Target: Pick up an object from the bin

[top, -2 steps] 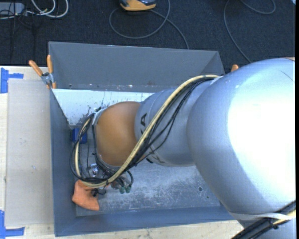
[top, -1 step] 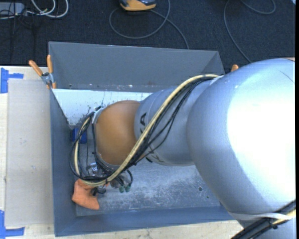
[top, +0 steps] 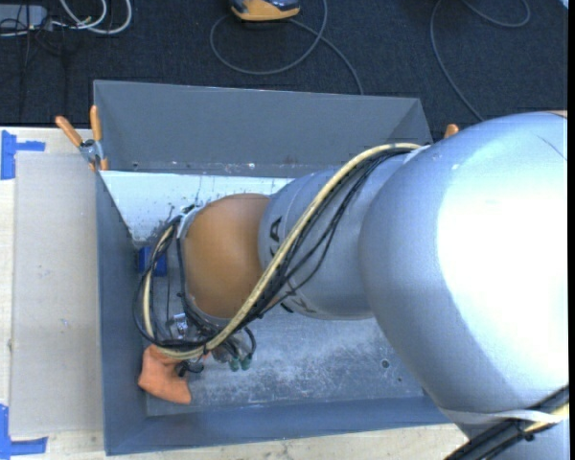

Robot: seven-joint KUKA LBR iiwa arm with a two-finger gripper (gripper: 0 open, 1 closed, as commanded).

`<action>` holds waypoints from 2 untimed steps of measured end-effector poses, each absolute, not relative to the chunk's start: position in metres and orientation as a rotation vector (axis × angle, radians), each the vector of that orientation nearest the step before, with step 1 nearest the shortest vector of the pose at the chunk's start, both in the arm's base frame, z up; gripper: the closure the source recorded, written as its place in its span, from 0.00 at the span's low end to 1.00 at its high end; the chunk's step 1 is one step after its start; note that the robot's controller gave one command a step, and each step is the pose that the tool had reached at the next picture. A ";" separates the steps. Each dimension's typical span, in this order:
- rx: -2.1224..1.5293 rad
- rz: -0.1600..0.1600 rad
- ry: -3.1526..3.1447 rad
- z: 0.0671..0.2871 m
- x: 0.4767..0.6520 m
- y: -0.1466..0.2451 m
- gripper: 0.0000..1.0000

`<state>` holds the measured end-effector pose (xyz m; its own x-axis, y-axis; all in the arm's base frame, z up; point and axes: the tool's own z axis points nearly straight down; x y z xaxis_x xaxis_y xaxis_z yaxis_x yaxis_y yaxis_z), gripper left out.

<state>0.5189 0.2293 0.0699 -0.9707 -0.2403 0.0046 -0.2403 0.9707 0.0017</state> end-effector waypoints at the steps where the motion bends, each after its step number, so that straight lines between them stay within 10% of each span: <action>1: 0.449 0.001 -3.099 0.131 0.531 0.226 1.00; 2: 0.431 -0.004 -3.112 0.163 0.534 0.234 1.00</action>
Offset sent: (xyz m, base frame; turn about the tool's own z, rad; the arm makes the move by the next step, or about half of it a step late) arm 0.0142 0.0178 0.0653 -0.0008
